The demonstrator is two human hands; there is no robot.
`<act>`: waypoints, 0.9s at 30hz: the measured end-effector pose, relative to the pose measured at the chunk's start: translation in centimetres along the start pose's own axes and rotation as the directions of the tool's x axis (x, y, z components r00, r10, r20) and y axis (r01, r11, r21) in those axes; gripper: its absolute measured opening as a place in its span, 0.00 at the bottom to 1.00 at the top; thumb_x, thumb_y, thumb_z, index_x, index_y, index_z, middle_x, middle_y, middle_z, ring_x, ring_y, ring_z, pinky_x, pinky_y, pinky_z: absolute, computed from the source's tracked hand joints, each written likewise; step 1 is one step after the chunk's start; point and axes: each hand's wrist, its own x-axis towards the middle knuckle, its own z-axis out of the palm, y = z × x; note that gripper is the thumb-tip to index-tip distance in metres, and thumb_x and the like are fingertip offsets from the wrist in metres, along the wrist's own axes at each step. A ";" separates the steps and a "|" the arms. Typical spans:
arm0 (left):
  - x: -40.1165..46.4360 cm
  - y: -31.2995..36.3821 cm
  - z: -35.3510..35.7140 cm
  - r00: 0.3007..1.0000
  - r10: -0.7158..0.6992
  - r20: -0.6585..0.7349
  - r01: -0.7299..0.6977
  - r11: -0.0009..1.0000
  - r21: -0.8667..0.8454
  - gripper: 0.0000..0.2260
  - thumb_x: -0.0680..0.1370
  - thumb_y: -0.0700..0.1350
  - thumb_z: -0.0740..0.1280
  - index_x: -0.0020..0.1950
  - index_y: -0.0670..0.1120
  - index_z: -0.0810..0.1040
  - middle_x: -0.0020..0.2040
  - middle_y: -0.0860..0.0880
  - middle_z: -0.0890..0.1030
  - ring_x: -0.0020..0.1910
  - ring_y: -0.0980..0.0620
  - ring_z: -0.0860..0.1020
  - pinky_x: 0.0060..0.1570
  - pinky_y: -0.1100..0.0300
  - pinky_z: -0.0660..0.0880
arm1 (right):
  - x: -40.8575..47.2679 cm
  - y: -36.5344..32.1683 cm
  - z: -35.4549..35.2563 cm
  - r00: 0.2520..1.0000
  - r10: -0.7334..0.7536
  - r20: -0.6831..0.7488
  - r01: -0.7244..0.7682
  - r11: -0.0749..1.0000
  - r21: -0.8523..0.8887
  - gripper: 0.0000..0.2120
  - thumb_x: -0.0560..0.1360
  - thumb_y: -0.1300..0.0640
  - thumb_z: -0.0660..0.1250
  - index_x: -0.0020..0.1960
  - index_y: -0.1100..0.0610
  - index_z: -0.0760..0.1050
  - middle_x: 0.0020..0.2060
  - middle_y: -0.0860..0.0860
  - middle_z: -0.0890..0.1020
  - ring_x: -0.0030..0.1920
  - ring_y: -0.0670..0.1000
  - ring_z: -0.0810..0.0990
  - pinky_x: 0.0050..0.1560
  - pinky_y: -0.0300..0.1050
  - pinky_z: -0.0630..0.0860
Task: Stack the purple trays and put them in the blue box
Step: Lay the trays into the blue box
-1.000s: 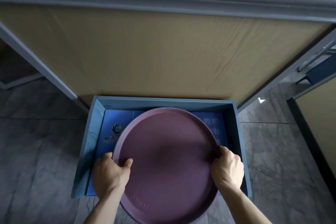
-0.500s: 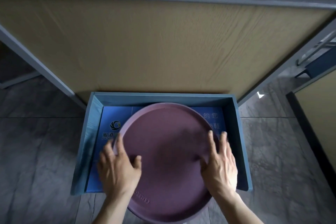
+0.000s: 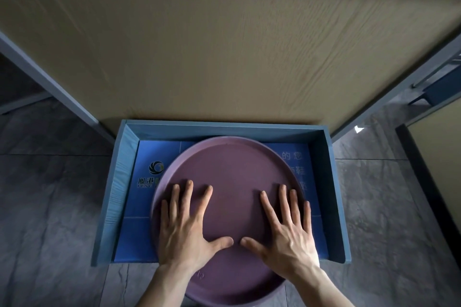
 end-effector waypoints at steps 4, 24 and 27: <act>0.0 -0.1 0.2 1.000 0.007 -0.014 -0.007 1.000 0.016 0.54 0.58 0.82 0.56 0.80 0.63 0.49 0.83 0.48 0.47 0.81 0.41 0.45 0.77 0.40 0.50 | 0.0 -0.1 -0.2 1.000 -0.007 -0.020 0.007 1.000 0.011 0.52 0.63 0.15 0.46 0.80 0.39 0.40 0.81 0.54 0.43 0.80 0.56 0.36 0.78 0.62 0.38; -0.2 0.0 -0.2 1.000 -0.016 0.015 0.016 1.000 -0.004 0.55 0.57 0.83 0.56 0.80 0.65 0.43 0.83 0.49 0.42 0.81 0.43 0.41 0.78 0.43 0.45 | -3.3 1.5 -1.2 0.516 0.796 0.315 -0.662 0.137 0.737 0.16 0.66 0.59 0.78 0.54 0.51 0.85 0.40 0.48 0.84 0.45 0.54 0.83 0.53 0.48 0.80; -0.1 0.2 -0.1 1.000 -0.019 0.023 0.019 1.000 0.009 0.55 0.57 0.83 0.56 0.80 0.64 0.43 0.83 0.48 0.42 0.81 0.42 0.41 0.78 0.42 0.45 | -3.2 1.9 -0.8 0.522 0.779 0.347 -0.621 0.069 0.780 0.18 0.65 0.61 0.78 0.53 0.51 0.84 0.40 0.48 0.84 0.43 0.53 0.83 0.49 0.45 0.79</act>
